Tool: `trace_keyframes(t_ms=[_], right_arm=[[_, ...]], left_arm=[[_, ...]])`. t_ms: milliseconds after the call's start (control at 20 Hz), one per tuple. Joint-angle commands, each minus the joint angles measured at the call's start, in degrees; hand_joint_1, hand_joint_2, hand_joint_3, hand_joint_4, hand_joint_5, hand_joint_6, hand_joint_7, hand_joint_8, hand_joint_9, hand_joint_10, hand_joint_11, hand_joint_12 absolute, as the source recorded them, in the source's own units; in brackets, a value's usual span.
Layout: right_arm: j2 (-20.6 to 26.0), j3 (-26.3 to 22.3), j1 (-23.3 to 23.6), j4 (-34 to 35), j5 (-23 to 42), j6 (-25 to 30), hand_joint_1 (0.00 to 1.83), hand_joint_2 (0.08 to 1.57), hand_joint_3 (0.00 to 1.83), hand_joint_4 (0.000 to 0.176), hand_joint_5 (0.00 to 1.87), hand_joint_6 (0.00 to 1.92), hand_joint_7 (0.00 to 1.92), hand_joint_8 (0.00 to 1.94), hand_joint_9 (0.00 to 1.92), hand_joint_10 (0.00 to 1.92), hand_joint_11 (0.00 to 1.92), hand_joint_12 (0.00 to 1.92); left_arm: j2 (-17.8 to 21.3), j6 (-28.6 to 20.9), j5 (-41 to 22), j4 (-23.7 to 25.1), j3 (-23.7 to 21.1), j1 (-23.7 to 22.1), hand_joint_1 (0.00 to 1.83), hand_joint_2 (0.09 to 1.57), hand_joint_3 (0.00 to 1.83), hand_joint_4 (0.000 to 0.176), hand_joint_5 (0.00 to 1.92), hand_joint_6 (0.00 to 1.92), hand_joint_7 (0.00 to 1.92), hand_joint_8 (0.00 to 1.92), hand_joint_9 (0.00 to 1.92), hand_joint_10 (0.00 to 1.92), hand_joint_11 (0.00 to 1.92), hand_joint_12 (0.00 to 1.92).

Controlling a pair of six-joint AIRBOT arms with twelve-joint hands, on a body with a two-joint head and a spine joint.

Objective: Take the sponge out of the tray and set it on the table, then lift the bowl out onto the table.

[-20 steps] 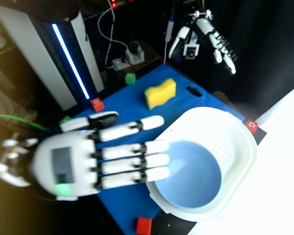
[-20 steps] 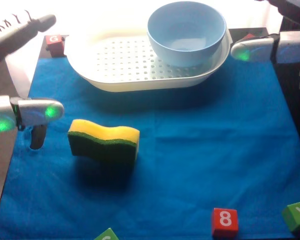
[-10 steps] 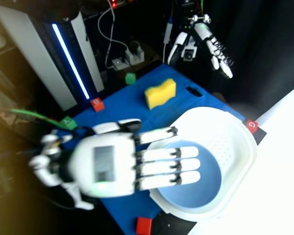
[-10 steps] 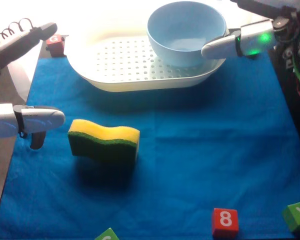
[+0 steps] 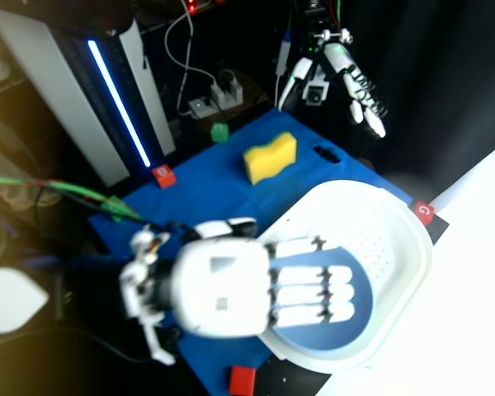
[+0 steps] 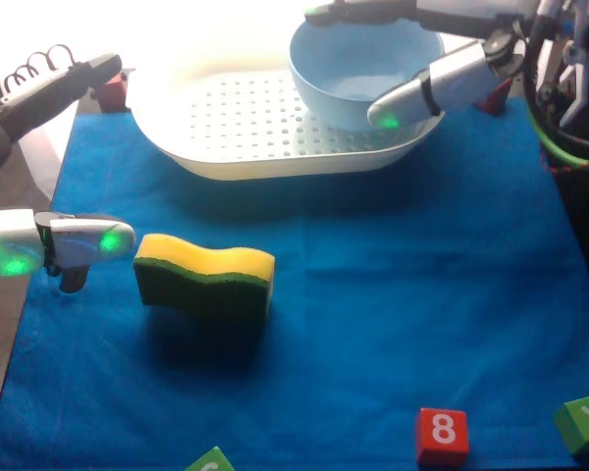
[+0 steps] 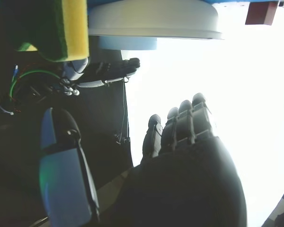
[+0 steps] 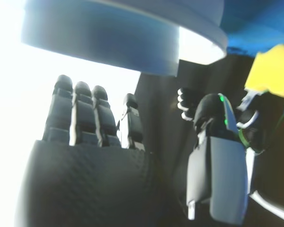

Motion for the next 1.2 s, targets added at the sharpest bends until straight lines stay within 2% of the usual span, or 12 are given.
trace_keyframes(t_ms=[0, 100, 150, 200, 350, 500, 600, 750, 850, 1000, 1100, 1150], right_arm=[[-0.2, 0.5, 0.9, 2.1, 1.8, 0.9, 0.52, 0.99, 0.0, 0.176, 0.11, 0.0, 0.03, 0.0, 0.0, 0.0, 0.0, 0.0], [-0.9, 1.0, 1.4, -1.5, -0.1, 1.4, 0.43, 0.99, 0.0, 0.176, 0.1, 0.0, 0.02, 0.0, 0.0, 0.0, 0.0, 0.0], [-1.1, 1.2, 1.5, -2.1, -0.6, 1.4, 0.46, 0.99, 0.0, 0.176, 0.11, 0.01, 0.01, 0.0, 0.0, 0.0, 0.0, 0.0], [-1.2, 1.3, 1.6, -2.5, -0.9, 1.4, 0.47, 0.98, 0.0, 0.176, 0.13, 0.01, 0.03, 0.01, 0.0, 0.0, 0.0, 0.0], [-2.0, 2.4, 2.3, -6.0, -2.7, 2.5, 0.49, 0.99, 0.0, 0.176, 0.14, 0.01, 0.05, 0.01, 0.0, 0.0, 0.0, 0.0], [-3.5, 3.6, 3.5, -11.2, -4.0, 4.9, 0.56, 1.0, 0.0, 0.176, 0.14, 0.0, 0.04, 0.0, 0.0, 0.0, 0.0, 0.0], [-4.2, 3.8, 4.0, -13.6, -5.0, 5.2, 0.56, 1.01, 0.01, 0.176, 0.13, 0.0, 0.03, 0.0, 0.0, 0.0, 0.0, 0.0], [-5.1, 3.8, 4.5, -19.3, -7.4, 6.5, 0.61, 1.01, 0.0, 0.176, 0.13, 0.0, 0.02, 0.0, 0.0, 0.0, 0.0, 0.0], [-5.7, 3.8, 4.8, -22.7, -8.8, 7.2, 0.64, 1.02, 0.01, 0.176, 0.12, 0.0, 0.0, 0.0, 0.0, 0.0, 0.0, 0.0], [-6.0, 3.8, 4.8, -23.9, -9.5, 7.2, 0.57, 1.04, 0.01, 0.176, 0.14, 0.0, 0.01, 0.0, 0.0, 0.0, 0.0, 0.0], [-6.3, 3.8, 4.9, -24.9, -10.6, 7.2, 0.53, 1.05, 0.01, 0.176, 0.11, 0.0, 0.0, 0.0, 0.0, 0.0, 0.0, 0.0], [-6.5, 3.8, 5.0, -25.1, -11.2, 7.2, 0.57, 1.05, 0.01, 0.176, 0.14, 0.01, 0.03, 0.01, 0.0, 0.0, 0.0, 0.0]], left_arm=[[-0.1, -0.5, -6.8, -0.8, 0.4, -0.4, 0.74, 0.87, 0.0, 0.085, 0.06, 0.0, 0.0, 0.0, 0.0, 0.0, 0.02, 0.01], [-0.4, -0.6, -6.5, -0.7, 0.5, -0.4, 0.75, 0.86, 0.0, 0.09, 0.05, 0.0, 0.0, 0.0, 0.0, 0.0, 0.0, 0.0], [-0.4, -0.7, -6.4, -0.7, 0.5, -0.4, 0.78, 0.87, 0.0, 0.054, 0.06, 0.0, 0.0, 0.0, 0.0, 0.0, 0.0, 0.0], [-0.5, -0.8, -6.4, -0.7, 0.6, -0.4, 0.79, 0.87, 0.0, 0.042, 0.05, 0.0, 0.0, 0.0, 0.0, 0.0, 0.01, 0.0], [-0.9, -1.5, -6.1, -0.4, 1.0, -0.4, 0.78, 0.88, 0.0, 0.029, 0.05, 0.0, 0.0, 0.0, 0.0, 0.0, 0.02, 0.01], [-1.0, -1.7, -6.1, -0.2, 0.9, -0.4, 0.81, 0.87, 0.0, 0.063, 0.05, 0.0, 0.0, 0.0, 0.0, 0.0, 0.0, 0.0], [-1.1, -1.9, -6.1, -0.1, 1.0, -0.4, 0.81, 0.89, 0.0, 0.065, 0.04, 0.0, 0.0, 0.0, 0.0, 0.0, 0.0, 0.0], [-1.4, -2.0, -6.0, 0.0, 1.0, -0.4, 0.8, 0.88, 0.0, 0.087, 0.04, 0.0, 0.0, 0.0, 0.0, 0.0, 0.0, 0.0], [-1.4, -2.2, -5.9, 0.1, 1.0, -0.4, 0.8, 0.88, 0.0, 0.113, 0.04, 0.0, 0.0, 0.0, 0.0, 0.0, 0.0, 0.0], [-1.4, -2.4, -6.0, 0.2, 1.0, -0.4, 0.83, 0.86, 0.0, 0.12, 0.05, 0.0, 0.0, 0.0, 0.0, 0.0, 0.02, 0.01], [-1.5, -2.4, -6.1, 0.2, 1.0, -0.4, 0.81, 0.87, 0.0, 0.108, 0.05, 0.0, 0.0, 0.0, 0.0, 0.0, 0.01, 0.01], [-1.6, -2.5, -6.1, 0.2, 1.0, -0.4, 0.79, 0.87, 0.0, 0.112, 0.04, 0.0, 0.0, 0.0, 0.0, 0.0, 0.0, 0.0]])
